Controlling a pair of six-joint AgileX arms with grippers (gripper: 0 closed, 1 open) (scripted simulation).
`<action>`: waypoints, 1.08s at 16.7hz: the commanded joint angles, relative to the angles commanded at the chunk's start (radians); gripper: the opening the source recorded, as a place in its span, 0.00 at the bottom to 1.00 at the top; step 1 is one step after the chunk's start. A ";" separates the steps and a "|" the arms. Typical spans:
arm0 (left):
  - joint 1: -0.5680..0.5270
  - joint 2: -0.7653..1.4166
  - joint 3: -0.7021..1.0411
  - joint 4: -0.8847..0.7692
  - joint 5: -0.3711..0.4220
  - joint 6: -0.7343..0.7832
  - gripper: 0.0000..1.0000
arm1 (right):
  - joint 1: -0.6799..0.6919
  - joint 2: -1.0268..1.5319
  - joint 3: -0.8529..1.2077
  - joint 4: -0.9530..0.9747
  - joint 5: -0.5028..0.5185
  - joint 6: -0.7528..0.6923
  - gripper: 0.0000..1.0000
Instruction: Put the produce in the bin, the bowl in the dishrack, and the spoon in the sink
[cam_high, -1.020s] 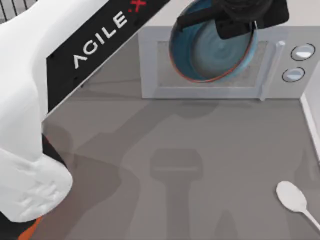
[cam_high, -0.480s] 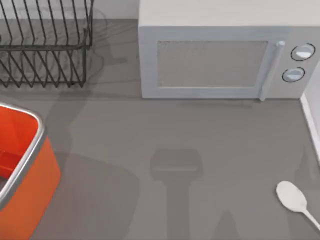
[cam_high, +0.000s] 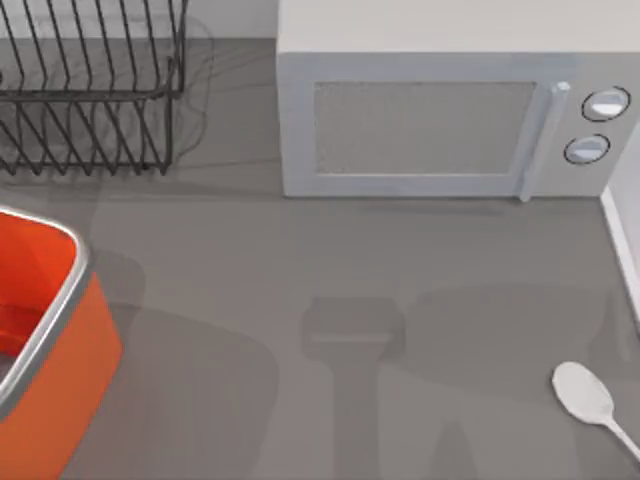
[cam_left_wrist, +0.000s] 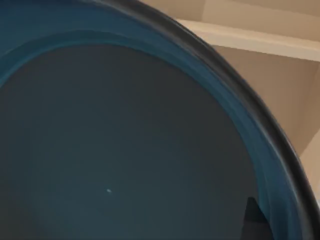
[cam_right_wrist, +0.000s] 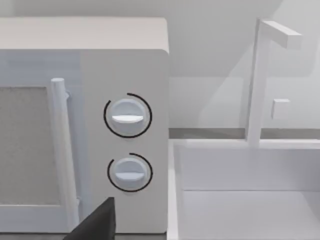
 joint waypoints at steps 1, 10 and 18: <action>0.037 -0.029 -0.053 0.023 0.024 0.037 0.00 | 0.000 0.000 0.000 0.000 0.000 0.000 1.00; 0.148 -0.121 -0.232 0.094 0.108 0.162 0.00 | 0.000 0.000 0.000 0.000 0.000 0.000 1.00; 0.129 0.045 -0.245 0.254 0.092 0.169 0.00 | 0.000 0.000 0.000 0.000 0.000 0.000 1.00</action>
